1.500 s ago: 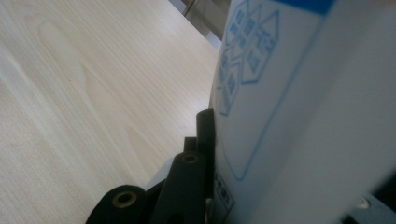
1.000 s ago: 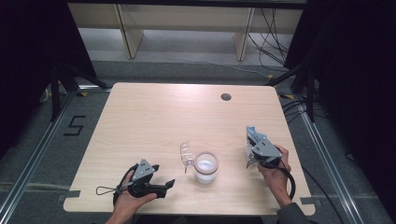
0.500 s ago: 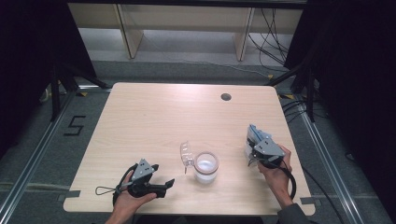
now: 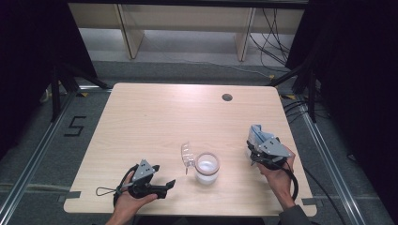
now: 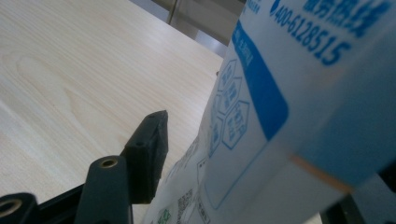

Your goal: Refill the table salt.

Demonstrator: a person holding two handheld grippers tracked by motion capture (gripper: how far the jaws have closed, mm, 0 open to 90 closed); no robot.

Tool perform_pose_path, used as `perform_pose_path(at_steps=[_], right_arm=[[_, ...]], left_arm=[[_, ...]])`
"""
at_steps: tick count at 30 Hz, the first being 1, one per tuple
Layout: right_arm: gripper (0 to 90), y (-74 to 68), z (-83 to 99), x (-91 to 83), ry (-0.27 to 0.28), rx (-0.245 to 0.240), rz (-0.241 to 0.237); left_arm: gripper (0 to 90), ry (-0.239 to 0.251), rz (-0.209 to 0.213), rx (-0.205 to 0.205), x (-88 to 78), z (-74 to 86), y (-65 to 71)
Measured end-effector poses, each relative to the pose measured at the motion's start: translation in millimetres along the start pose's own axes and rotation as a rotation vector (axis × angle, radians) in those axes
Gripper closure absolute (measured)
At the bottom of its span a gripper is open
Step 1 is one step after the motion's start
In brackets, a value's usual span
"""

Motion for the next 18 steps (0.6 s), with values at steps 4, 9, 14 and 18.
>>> perform_pose_path(at_steps=[4, 9, 14, 18], right_arm=[[39.2, 0.4, -1.0, -3.7, 0.023, 0.014, 0.003], [35.8, 1.1, -1.9, -11.0, 0.048, 0.033, 0.0], [32.4, 3.4, -0.9, -23.2, 0.052, 0.083, -0.012], [30.9, 5.9, 2.3, -33.9, 0.059, 0.109, -0.011]], left_arm=[[16.7, -0.001, 0.0, 0.0, 0.0, 0.0, -0.1], [16.7, -0.003, -0.006, 0.0, -0.5, -0.2, -0.2], [16.7, 0.005, 0.001, -0.006, -0.3, -0.5, -0.3], [16.7, 0.0, -0.007, -0.004, -0.5, -0.6, -1.1]])
Point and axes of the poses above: each handheld gripper's, and its own axes: x roughly forward along the jaws, z roughly out of its underside, y roughly to its right, the point moved 2 cm from there along x, roughly forward along the jaws, and after that the axes turned 15 degrees about -y, right-handed, at the moved point
